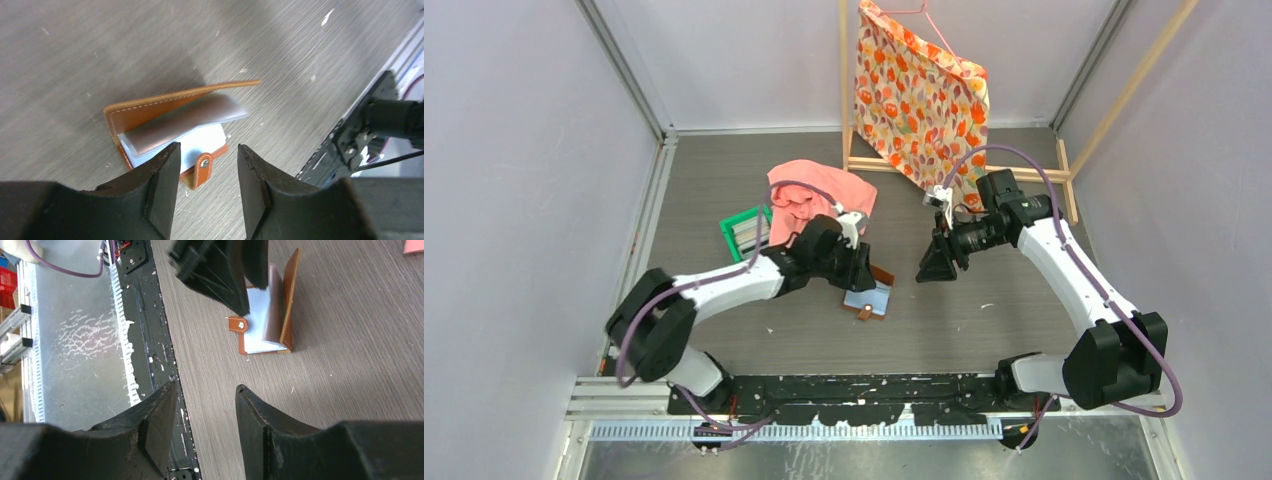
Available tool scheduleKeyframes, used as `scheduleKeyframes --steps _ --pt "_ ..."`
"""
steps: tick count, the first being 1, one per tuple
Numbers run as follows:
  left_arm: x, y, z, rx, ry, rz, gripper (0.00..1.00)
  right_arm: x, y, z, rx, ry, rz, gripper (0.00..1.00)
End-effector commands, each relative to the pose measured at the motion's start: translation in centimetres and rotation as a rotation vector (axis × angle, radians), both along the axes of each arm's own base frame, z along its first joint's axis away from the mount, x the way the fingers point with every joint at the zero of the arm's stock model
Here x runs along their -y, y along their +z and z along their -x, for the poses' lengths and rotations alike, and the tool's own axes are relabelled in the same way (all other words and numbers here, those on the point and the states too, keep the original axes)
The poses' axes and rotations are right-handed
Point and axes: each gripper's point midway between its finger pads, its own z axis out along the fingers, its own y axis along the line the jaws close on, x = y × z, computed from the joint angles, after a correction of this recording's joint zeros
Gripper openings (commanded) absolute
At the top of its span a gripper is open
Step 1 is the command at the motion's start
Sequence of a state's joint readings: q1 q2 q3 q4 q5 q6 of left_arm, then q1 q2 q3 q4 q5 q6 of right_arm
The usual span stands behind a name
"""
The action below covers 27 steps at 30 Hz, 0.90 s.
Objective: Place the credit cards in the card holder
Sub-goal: Pick up the credit card from the storage box.
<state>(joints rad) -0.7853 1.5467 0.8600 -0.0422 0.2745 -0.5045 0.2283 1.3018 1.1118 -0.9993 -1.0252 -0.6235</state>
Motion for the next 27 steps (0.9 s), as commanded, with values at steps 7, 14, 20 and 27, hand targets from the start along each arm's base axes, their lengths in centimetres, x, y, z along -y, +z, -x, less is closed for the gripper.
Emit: scheduleKeyframes --steps 7,14,20,27 --pt "-8.7 10.7 -2.5 0.309 0.208 -0.101 0.55 0.4 0.5 -0.2 0.157 0.036 0.036 0.57" --pt "-19.2 14.1 -5.3 0.427 0.348 -0.436 0.69 -0.8 3.2 -1.8 0.138 0.031 0.001 0.61" --pt "-24.6 13.4 -9.2 0.560 0.169 -0.777 0.78 -0.4 0.6 -1.0 0.100 0.040 0.025 0.61" --pt "-26.3 9.9 -12.5 0.518 0.094 -0.787 0.81 -0.3 0.2 -0.9 0.099 0.047 0.030 0.61"
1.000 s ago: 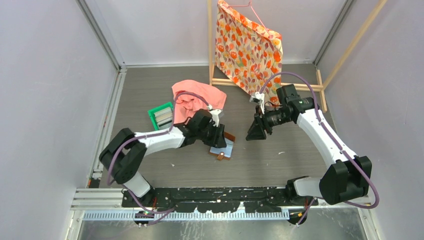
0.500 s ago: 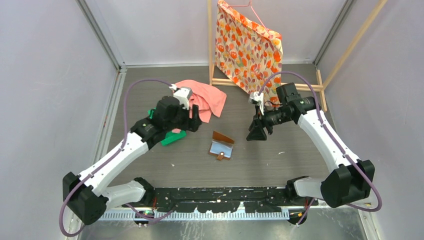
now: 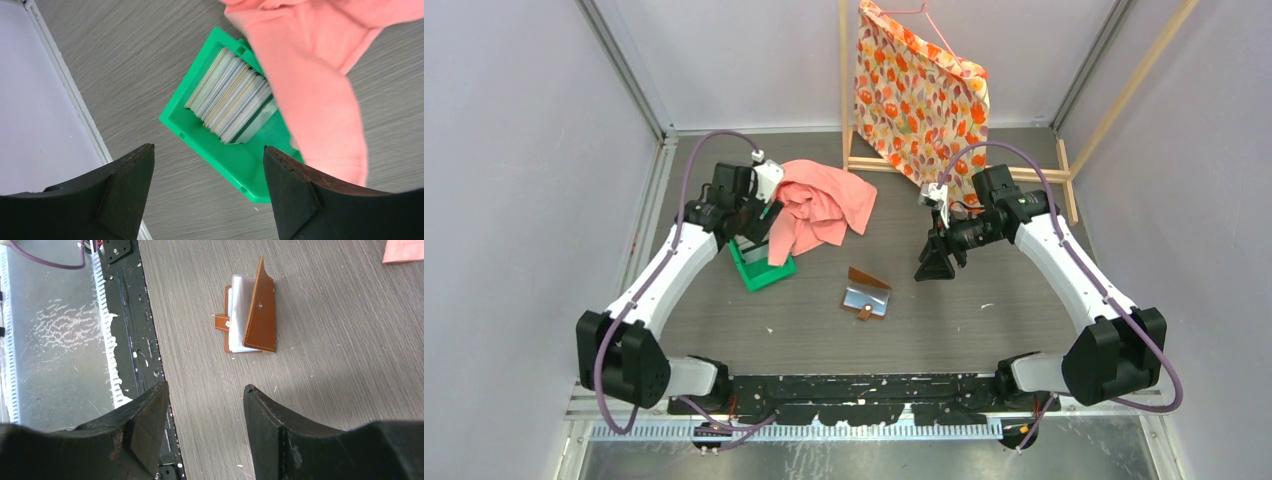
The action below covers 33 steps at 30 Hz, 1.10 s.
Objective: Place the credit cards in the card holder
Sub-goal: Pick up the credit card from the storage box.
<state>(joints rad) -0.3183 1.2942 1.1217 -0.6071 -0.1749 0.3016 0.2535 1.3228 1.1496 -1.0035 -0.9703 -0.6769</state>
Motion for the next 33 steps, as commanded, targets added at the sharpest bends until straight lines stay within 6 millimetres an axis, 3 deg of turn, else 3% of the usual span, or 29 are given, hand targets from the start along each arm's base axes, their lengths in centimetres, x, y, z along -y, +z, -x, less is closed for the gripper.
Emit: scheduleKeyframes --steps 1,7,10,13,19,22,26,28,33 --pt "-0.1 -0.6 -1.7 0.025 -0.109 -0.045 0.81 -0.3 0.3 -0.1 0.025 0.020 -0.016 0.61" --pt "1.3 -1.1 -0.7 0.038 -0.173 0.024 0.79 -0.2 0.1 0.0 0.015 0.024 -0.008 0.61" --pt "3.4 -0.6 0.7 0.015 -0.198 0.164 0.69 -0.2 0.1 0.0 0.017 0.024 -0.008 0.61" --pt "4.9 -0.6 1.7 -0.080 -0.127 0.305 0.73 -0.1 0.1 0.0 0.017 0.024 -0.008 0.61" --pt "6.6 -3.7 2.9 -0.335 -0.038 0.413 0.74 -0.1 0.1 0.1 0.019 0.026 -0.008 0.61" --pt "6.8 -5.2 3.3 -0.430 -0.007 0.415 0.66 -0.1 0.1 0.1 0.022 0.026 -0.005 0.61" --pt "6.9 -6.2 3.7 -0.492 0.009 0.413 0.48 0.0 0.2 0.1 0.026 0.027 -0.005 0.61" --pt "7.2 -6.0 3.7 -0.499 0.004 0.427 0.26 0.0 0.1 0.2 0.023 0.027 -0.005 0.61" --pt "7.9 -4.3 3.3 -0.463 0.003 0.481 0.01 -0.1 0.2 0.2 0.024 0.031 -0.007 0.61"
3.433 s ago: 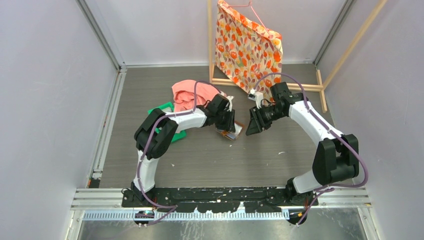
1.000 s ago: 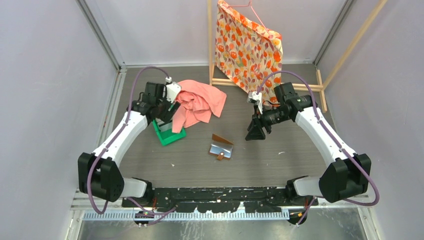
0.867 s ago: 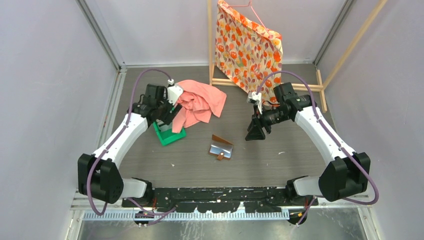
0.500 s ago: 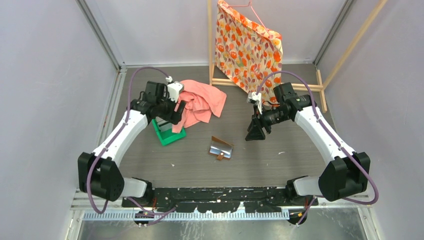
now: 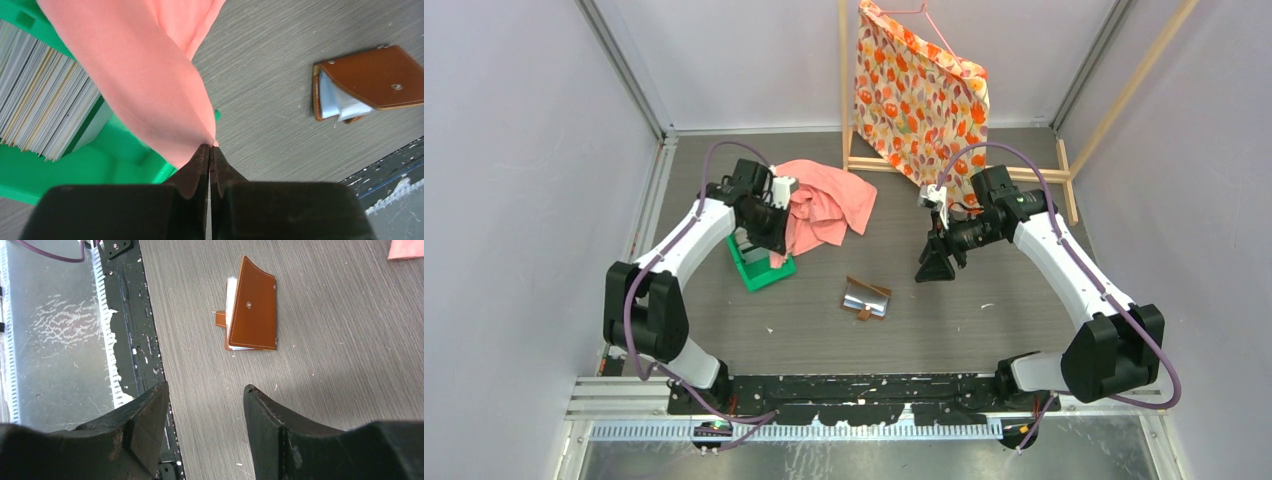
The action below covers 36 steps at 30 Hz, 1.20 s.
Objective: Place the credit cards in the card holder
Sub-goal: Pick up the credit card from the storage box.
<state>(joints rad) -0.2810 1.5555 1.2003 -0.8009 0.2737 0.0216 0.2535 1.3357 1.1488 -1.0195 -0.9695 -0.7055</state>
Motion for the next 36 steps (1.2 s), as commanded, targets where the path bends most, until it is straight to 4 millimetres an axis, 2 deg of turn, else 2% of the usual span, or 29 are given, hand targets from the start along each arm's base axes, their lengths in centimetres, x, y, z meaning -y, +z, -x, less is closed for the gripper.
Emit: scheduleKeyframes --steps 1,6,11,16,19,20,21,22,23,24,29,31,33,36 --pt "1.4 3.7 -0.9 0.064 0.021 0.101 0.01 -0.1 0.6 0.1 0.030 0.016 -0.014 0.61" --pt "4.0 6.0 -2.3 0.096 0.016 0.244 0.00 -0.1 0.6 0.1 0.031 0.019 -0.012 0.61" --pt "8.6 9.2 -6.5 0.126 0.027 0.436 0.00 0.0 0.5 0.0 0.029 0.017 -0.007 0.62" --pt "13.5 10.0 -9.9 0.080 -0.007 0.510 0.00 0.2 0.5 -0.1 0.031 0.009 -0.005 0.61" --pt "13.9 9.5 -11.7 0.098 0.016 0.482 0.01 0.3 0.5 -0.2 0.032 0.004 -0.004 0.61" --pt "13.5 9.4 -12.2 0.115 0.029 0.456 0.04 0.3 0.5 -0.2 0.031 0.003 -0.004 0.62" --pt "12.6 9.0 -12.8 0.139 0.057 0.406 0.16 0.3 0.5 -0.2 0.029 0.002 -0.003 0.62" --pt "11.7 8.7 -13.1 0.159 0.074 0.357 0.24 0.3 0.5 -0.2 0.030 0.002 -0.003 0.61" --pt "10.9 8.5 -12.9 0.170 0.076 0.313 0.37 0.3 0.5 -0.2 0.029 0.002 -0.003 0.62" --pt "10.0 8.4 -12.7 0.181 0.074 0.271 0.44 0.3 0.6 -0.2 0.030 0.002 -0.003 0.61" --pt "4.6 10.7 -10.0 0.302 0.027 0.086 0.50 0.3 0.6 0.0 0.027 0.008 -0.008 0.62" --pt "2.3 10.9 -8.3 0.353 -0.055 -0.026 0.51 0.3 0.6 0.0 0.026 0.010 -0.010 0.62" --pt "-0.2 9.8 -6.3 0.384 -0.198 -0.166 0.51 0.2 0.7 0.0 0.025 0.011 -0.013 0.62" --pt "-5.1 7.9 -5.2 0.438 -0.231 -0.416 0.56 0.2 0.7 0.1 0.021 0.015 -0.019 0.62"
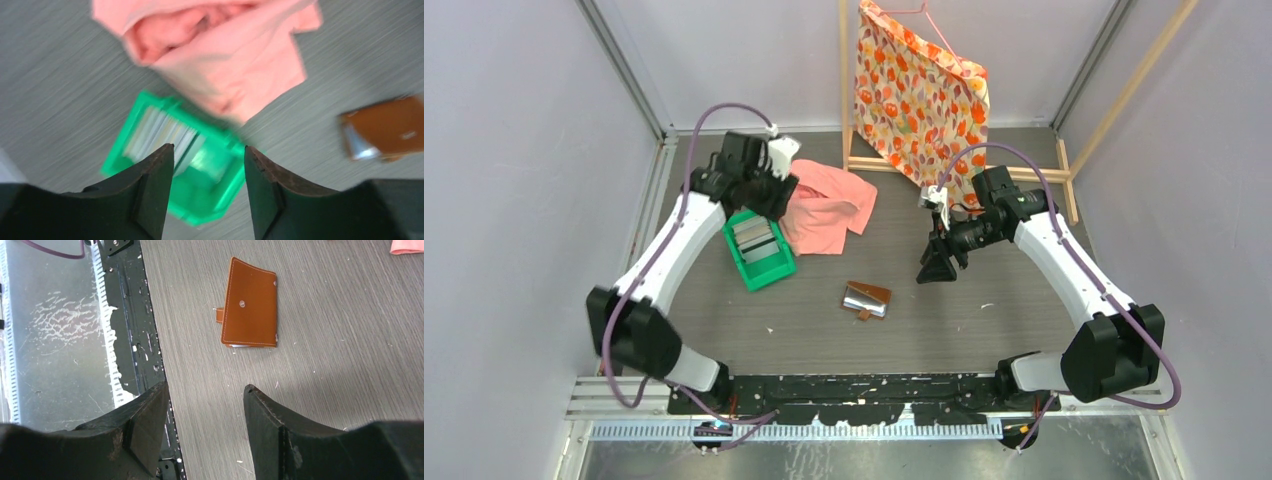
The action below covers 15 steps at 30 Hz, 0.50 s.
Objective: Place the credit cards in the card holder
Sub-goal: Pick up the credit card from the storage box.
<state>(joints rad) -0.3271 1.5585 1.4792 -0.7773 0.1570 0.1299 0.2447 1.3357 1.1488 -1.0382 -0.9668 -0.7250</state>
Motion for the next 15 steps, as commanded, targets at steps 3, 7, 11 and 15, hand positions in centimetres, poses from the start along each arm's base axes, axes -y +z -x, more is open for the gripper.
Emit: scheduleKeyframes --steps 3,7,11,15 --pt "-9.1 -3.8 2.8 0.140 -0.115 -0.517 0.73 -0.2 0.8 0.1 0.017 0.019 -0.031 0.61" --pt "-9.3 -4.9 3.1 0.150 -0.169 -0.518 0.81 -0.3 0.7 0.2 0.006 0.021 -0.033 0.62" --pt "-9.5 -5.9 2.0 0.138 -0.161 -0.543 0.81 -0.3 0.6 0.2 -0.005 0.024 -0.036 0.62" --pt "-9.3 -6.6 0.8 0.153 -0.145 -0.548 0.82 -0.3 0.6 0.3 -0.002 0.027 -0.036 0.62"
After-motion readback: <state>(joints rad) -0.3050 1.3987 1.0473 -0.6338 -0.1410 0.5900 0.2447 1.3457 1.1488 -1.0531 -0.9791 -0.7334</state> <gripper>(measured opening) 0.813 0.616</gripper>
